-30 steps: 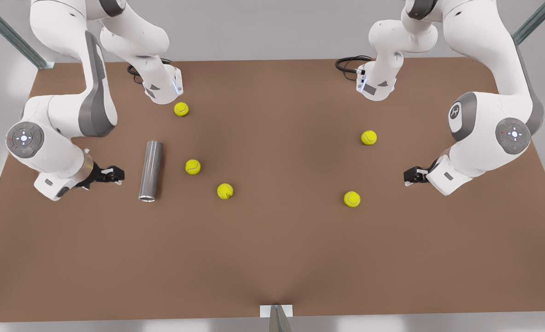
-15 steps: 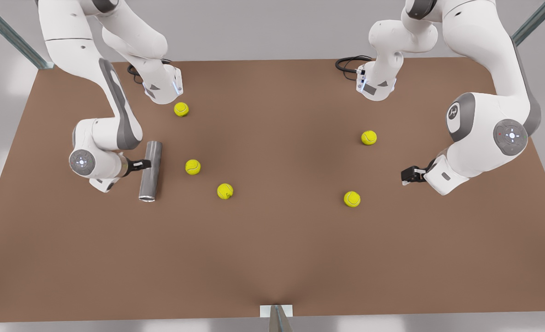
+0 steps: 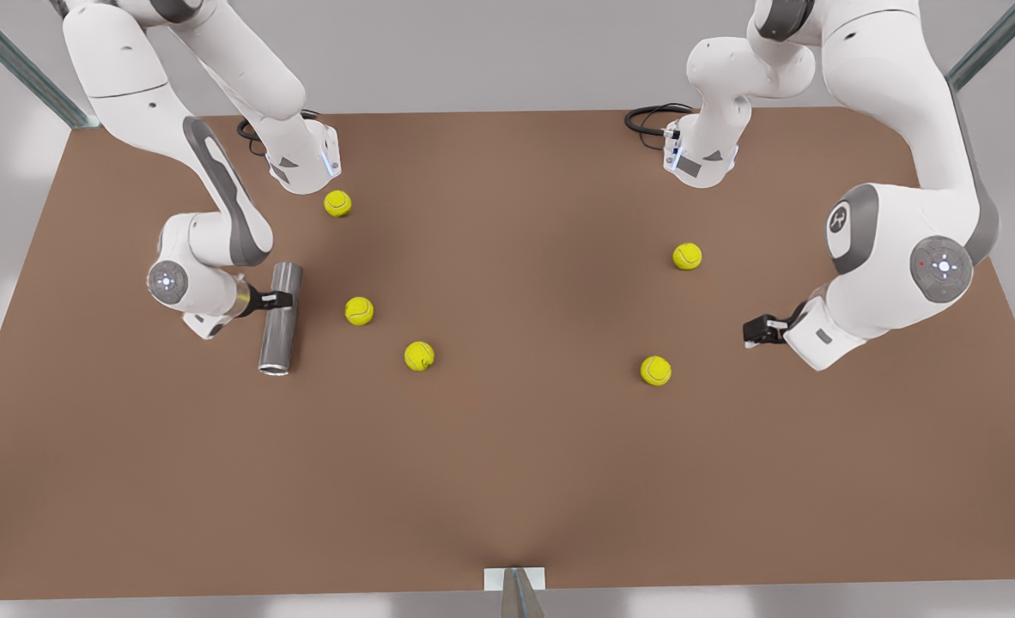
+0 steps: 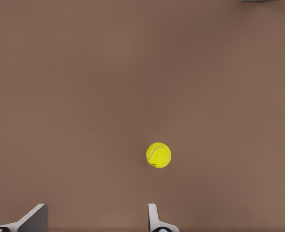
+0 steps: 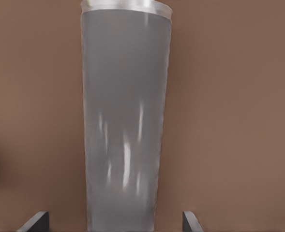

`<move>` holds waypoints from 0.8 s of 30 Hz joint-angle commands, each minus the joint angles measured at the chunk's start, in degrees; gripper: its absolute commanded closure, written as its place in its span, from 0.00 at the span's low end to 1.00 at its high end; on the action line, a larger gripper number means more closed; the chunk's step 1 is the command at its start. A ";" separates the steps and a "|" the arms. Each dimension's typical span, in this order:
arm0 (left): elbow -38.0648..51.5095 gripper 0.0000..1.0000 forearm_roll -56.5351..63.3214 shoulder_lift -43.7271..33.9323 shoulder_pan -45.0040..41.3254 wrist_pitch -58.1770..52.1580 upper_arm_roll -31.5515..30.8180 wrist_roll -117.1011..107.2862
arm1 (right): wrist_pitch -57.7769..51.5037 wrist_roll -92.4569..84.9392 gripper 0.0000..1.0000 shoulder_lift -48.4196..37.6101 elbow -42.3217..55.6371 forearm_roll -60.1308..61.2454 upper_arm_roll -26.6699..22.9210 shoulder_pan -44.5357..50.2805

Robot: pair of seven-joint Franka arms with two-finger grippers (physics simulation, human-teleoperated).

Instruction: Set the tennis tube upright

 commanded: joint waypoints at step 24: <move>0.09 0.01 0.02 2.20 0.00 0.18 0.00 0.00 | 17.20 5.90 0.00 6.02 -5.62 -4.04 -0.62 0.03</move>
